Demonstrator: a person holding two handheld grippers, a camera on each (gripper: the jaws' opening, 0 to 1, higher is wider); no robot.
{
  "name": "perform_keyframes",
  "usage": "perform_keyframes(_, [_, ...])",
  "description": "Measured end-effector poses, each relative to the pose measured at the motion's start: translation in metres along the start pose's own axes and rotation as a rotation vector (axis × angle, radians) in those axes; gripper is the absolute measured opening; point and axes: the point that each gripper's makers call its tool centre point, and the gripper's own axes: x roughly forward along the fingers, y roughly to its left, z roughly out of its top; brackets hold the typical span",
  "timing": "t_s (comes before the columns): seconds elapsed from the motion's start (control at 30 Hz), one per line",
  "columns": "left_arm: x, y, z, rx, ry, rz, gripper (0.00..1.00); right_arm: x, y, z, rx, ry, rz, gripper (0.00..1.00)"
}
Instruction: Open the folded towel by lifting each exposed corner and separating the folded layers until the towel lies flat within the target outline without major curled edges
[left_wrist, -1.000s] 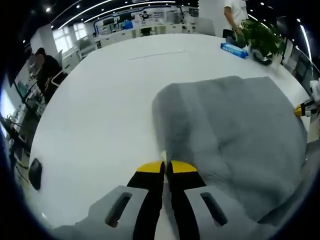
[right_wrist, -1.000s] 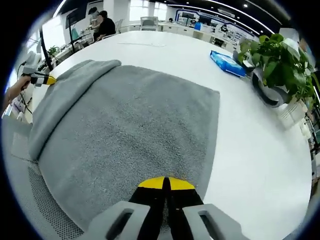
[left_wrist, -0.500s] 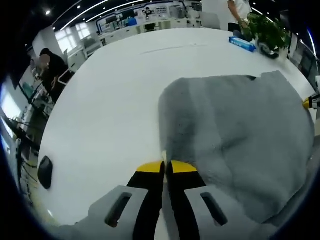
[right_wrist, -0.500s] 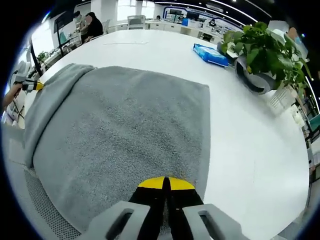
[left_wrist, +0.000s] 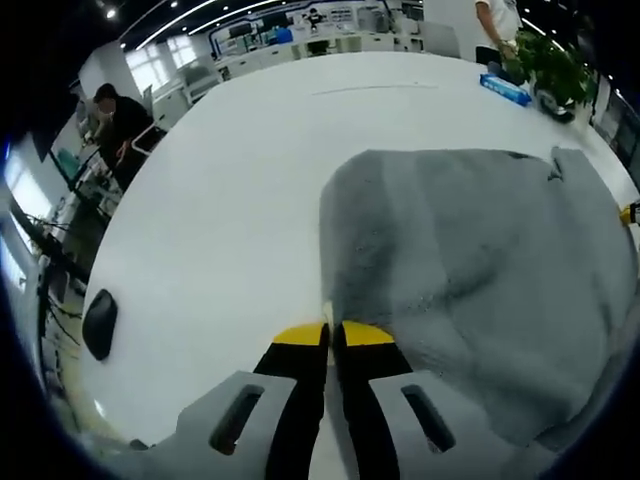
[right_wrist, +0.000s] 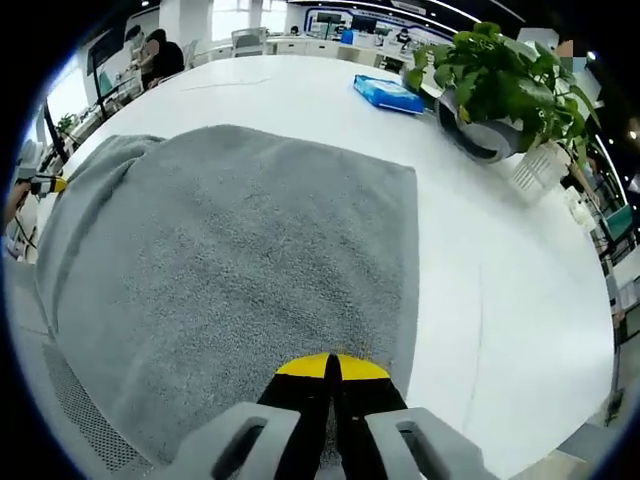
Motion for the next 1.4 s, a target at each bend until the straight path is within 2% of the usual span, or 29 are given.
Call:
perform_keyframes(0.17, [0.001,0.003,-0.004,-0.037,0.004,-0.005,0.04,0.000,-0.012,-0.005,0.020,0.007,-0.016,0.00])
perform_keyframes(0.2, [0.000,0.003,-0.004,-0.043,0.005,-0.004,0.04,-0.001,-0.015,-0.007,0.050,0.009,-0.020,0.00])
perform_keyframes(0.3, [0.001,0.001,-0.004,-0.022,0.002,0.002,0.04,-0.002,-0.015,-0.008,0.098,-0.014,-0.011,0.00])
perform_keyframes(0.5, [-0.001,0.001,-0.002,0.016,-0.022,-0.014,0.07,-0.002,-0.013,-0.007,0.101,-0.033,0.001,0.00])
perform_keyframes(0.53, [-0.006,-0.001,0.004,0.024,-0.049,-0.019,0.08,-0.005,-0.005,-0.002,0.165,-0.064,0.050,0.01])
perform_keyframes(0.57, [-0.010,-0.004,0.015,0.041,-0.100,-0.030,0.09,-0.009,0.001,0.011,0.180,-0.137,0.090,0.08])
perform_keyframes(0.6, [-0.017,-0.011,0.029,0.065,-0.167,-0.048,0.12,-0.013,0.008,0.023,0.167,-0.200,0.120,0.13])
perform_keyframes(0.67, [-0.022,-0.022,0.045,0.103,-0.226,-0.080,0.22,-0.019,0.020,0.040,0.133,-0.282,0.161,0.25])
perform_keyframes(0.7, [-0.021,-0.032,0.053,0.150,-0.250,-0.110,0.25,-0.021,0.033,0.045,0.061,-0.284,0.180,0.29])
perform_keyframes(0.77, [-0.014,-0.037,0.060,0.165,-0.236,-0.100,0.27,-0.020,0.050,0.050,0.006,-0.257,0.191,0.33])
perform_keyframes(0.8, [-0.008,-0.039,0.064,0.169,-0.232,-0.103,0.26,-0.019,0.062,0.055,-0.005,-0.264,0.213,0.33])
perform_keyframes(0.83, [0.000,-0.043,0.067,0.163,-0.224,-0.116,0.25,-0.015,0.060,0.059,0.009,-0.267,0.221,0.33])
perform_keyframes(0.9, [0.012,-0.058,0.065,0.145,-0.178,-0.168,0.23,-0.011,0.074,0.064,0.023,-0.274,0.268,0.36])
perform_keyframes(0.97, [0.021,-0.063,0.063,0.163,-0.155,-0.163,0.22,-0.006,0.083,0.063,0.011,-0.255,0.280,0.39])
perform_keyframes(1.17, [0.039,-0.065,0.054,0.163,-0.122,-0.143,0.25,0.011,0.089,0.053,-0.021,-0.188,0.270,0.49])
perform_keyframes(1.2, [0.038,-0.063,0.059,0.136,-0.148,-0.139,0.25,0.011,0.088,0.052,-0.033,-0.189,0.260,0.49])
perform_keyframes(1.4, [0.046,-0.055,0.069,0.106,-0.188,-0.139,0.32,0.018,0.080,0.059,-0.087,-0.196,0.218,0.45])
